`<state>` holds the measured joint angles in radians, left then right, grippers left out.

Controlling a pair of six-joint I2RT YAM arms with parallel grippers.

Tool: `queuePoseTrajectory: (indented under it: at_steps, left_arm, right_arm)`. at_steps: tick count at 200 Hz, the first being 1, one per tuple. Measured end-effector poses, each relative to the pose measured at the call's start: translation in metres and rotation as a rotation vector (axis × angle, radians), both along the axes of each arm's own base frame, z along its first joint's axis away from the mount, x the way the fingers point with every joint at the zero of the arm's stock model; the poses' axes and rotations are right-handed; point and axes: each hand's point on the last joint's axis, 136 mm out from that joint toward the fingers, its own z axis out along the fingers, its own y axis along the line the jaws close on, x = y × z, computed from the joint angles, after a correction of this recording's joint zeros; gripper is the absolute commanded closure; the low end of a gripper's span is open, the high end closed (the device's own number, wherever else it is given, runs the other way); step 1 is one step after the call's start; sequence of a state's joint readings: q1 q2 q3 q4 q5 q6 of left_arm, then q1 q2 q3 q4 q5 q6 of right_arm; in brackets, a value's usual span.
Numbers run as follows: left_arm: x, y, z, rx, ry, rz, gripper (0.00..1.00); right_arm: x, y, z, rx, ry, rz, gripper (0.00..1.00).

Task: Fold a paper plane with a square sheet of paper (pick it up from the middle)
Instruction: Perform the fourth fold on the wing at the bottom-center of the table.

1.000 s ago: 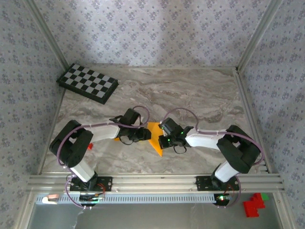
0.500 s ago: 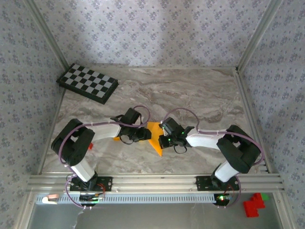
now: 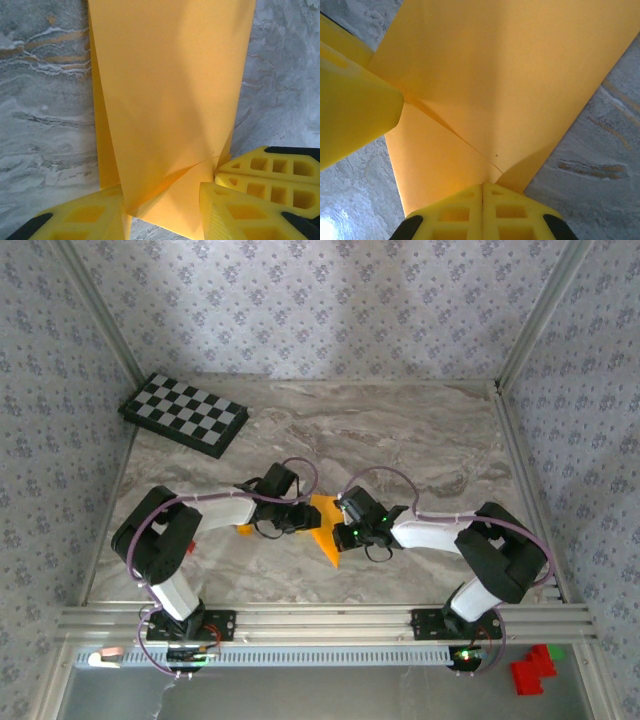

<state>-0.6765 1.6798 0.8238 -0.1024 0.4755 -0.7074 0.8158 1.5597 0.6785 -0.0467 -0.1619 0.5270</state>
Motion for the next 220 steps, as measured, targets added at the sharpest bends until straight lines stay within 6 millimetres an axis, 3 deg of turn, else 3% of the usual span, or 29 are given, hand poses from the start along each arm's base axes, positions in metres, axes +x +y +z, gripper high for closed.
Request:
queuePoseTrajectory:
  at_steps: [116, 165, 220]
  left_arm:
    - [0.0060, -0.0048, 0.0030, -0.041, -0.042, -0.046, 0.76]
    - [0.0071, -0.0045, 0.0002, -0.038, -0.053, -0.058, 0.89]
    - [0.0032, -0.0006, -0.0044, -0.029, -0.028, -0.038, 1.00]
  right_arm:
    - [0.0010, -0.0011, 0.0003, 0.013, 0.014, -0.002, 0.97]
    - [0.0010, -0.0014, 0.0003, 0.014, 0.016, -0.002, 0.96]
    - [0.0016, -0.0036, 0.0018, -0.003, 0.014, 0.016, 0.81]
